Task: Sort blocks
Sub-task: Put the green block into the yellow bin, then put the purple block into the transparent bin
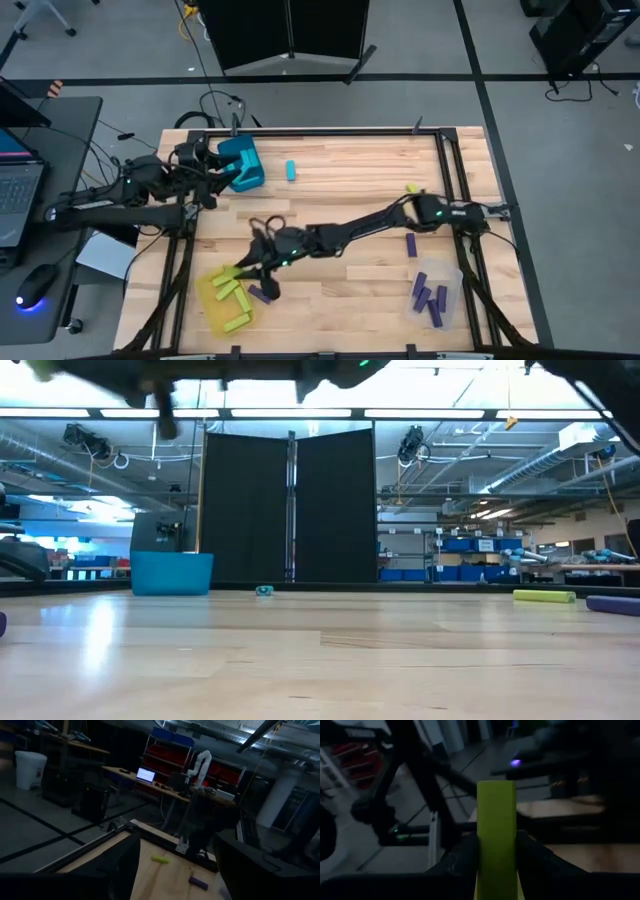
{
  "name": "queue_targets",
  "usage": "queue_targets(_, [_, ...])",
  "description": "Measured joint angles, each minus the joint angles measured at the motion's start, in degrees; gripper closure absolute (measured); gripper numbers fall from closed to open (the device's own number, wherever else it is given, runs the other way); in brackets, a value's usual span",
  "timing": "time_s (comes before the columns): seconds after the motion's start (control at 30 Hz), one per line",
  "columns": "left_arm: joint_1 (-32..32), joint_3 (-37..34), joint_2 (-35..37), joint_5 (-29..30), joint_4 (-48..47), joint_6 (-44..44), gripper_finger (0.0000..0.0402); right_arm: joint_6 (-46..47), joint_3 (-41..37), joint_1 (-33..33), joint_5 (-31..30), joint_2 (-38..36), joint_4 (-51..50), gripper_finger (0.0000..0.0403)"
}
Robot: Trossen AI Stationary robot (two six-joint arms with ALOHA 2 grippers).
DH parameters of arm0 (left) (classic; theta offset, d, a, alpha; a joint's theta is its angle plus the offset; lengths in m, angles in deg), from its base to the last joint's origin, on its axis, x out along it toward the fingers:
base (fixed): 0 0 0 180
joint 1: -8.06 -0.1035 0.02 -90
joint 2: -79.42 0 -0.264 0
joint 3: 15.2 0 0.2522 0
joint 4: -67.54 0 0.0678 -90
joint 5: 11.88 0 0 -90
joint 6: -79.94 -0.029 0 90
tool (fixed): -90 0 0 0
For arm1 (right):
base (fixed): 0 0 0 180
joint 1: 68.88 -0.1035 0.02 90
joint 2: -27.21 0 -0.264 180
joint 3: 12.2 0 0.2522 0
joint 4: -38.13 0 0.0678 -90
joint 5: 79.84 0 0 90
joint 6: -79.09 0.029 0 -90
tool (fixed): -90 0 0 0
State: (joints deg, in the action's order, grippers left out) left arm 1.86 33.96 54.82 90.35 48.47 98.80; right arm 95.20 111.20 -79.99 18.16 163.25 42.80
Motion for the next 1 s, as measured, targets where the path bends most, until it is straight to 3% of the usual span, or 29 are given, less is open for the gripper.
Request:
queue_targets(0.4, [0.0, 0.0, 0.0, -1.2, -0.1, 0.9, 0.0144, 5.6, 23.7, -2.9, 5.2, 18.1, -9.6, 0.0288])
queue_targets(0.7, [0.0, 0.0, -0.1, -1.2, -0.1, 1.1, 0.0144, 7.1, 25.1, -3.8, 4.1, 19.7, -11.8, 0.0284])
queue_targets(1.0, [0.0, 0.0, -0.1, -1.2, -0.1, 1.3, 0.0144, 6.4, 25.1, -3.8, 3.9, 19.7, -11.4, 0.0149])
